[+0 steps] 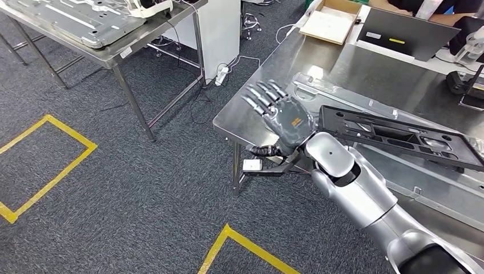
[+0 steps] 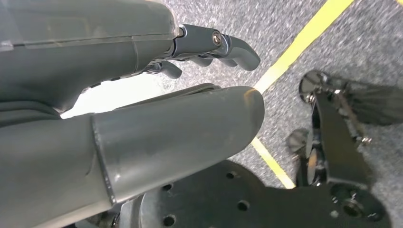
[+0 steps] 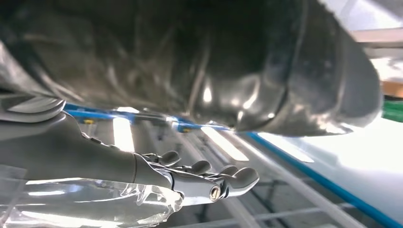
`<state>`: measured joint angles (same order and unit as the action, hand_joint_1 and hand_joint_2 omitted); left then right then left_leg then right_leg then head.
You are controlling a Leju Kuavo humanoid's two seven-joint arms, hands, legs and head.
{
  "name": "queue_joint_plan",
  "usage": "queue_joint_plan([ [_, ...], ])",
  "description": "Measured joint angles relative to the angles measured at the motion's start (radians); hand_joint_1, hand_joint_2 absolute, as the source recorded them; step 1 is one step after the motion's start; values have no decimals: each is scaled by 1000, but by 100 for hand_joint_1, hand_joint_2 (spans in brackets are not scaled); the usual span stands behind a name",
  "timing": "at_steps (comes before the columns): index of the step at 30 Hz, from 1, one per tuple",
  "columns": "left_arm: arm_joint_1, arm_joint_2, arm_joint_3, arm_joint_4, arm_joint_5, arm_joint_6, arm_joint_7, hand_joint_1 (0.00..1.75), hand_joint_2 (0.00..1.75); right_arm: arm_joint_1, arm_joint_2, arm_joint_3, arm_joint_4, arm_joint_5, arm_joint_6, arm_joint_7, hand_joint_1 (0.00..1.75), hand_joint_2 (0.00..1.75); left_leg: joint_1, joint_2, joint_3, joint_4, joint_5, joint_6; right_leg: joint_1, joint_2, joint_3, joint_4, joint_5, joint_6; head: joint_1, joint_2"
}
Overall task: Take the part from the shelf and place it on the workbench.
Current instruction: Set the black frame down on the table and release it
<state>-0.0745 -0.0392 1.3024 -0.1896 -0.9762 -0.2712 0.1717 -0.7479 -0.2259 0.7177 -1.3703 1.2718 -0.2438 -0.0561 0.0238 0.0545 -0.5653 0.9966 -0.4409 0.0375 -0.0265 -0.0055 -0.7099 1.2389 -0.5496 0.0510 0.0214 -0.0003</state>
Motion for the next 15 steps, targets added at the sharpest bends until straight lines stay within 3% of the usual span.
queue_joint_plan([
  [1, 0, 0, 0, 0, 0, 0, 0, 0, 0, 8, 0, 7, -6, 0, 2, -1, 0, 0, 1, -1, -1, 1, 0, -1, -2, 0, -16, 36, -8, 2, 0, 0],
  [2, 0, -1, 0, 0, 0, 0, 0, 0, 0, 14, 1, 12, -10, 0, 3, -1, 0, 0, 3, -3, -1, 3, -1, -3, -5, 0, -15, 37, 3, 5, 0, 0],
  [3, 1, -1, 0, 0, 0, 0, 0, 0, 0, 17, 1, 15, -15, -1, 3, -1, 0, 0, 6, -4, -2, 6, -3, -6, -8, -1, 4, 0, 30, 7, 0, 0],
  [5, 1, -1, 0, 0, -1, 0, 0, 0, 0, 18, 1, 19, -25, -1, 3, -1, 0, 0, 11, -5, -3, 17, -11, -20, -12, -8, 69, -127, 84, 11, 0, 0],
  [7, 0, 0, 0, 0, -1, 0, 0, 0, 0, 19, 3, 22, -33, -1, 3, -1, 0, 0, 8, -6, -6, 26, -16, -37, -8, -9, 100, -196, 98, -1, 0, 0],
  [11, -1, -3, 0, 0, -1, 0, 0, 0, 0, 20, 6, 25, -41, -1, 3, -1, 0, 0, 11, -12, -10, 37, -30, -62, -1, 2, 97, -197, 98, -42, -1, 0],
  [13, -1, -3, 0, 0, -2, 0, 0, 0, 0, 19, 9, 25, -45, -1, 3, -1, 0, 0, 13, -30, -45, 117, -81, -64, 0, 5, 99, -201, 101, -57, -1, 0],
  [15, 0, -3, 0, 0, -2, 0, 0, 0, 0, 21, 12, 27, -46, -1, 3, -1, 0, 0, 9, -42, -109, 251, -144, -60, 8, 8, 98, -201, 101, -66, -1, 0],
])
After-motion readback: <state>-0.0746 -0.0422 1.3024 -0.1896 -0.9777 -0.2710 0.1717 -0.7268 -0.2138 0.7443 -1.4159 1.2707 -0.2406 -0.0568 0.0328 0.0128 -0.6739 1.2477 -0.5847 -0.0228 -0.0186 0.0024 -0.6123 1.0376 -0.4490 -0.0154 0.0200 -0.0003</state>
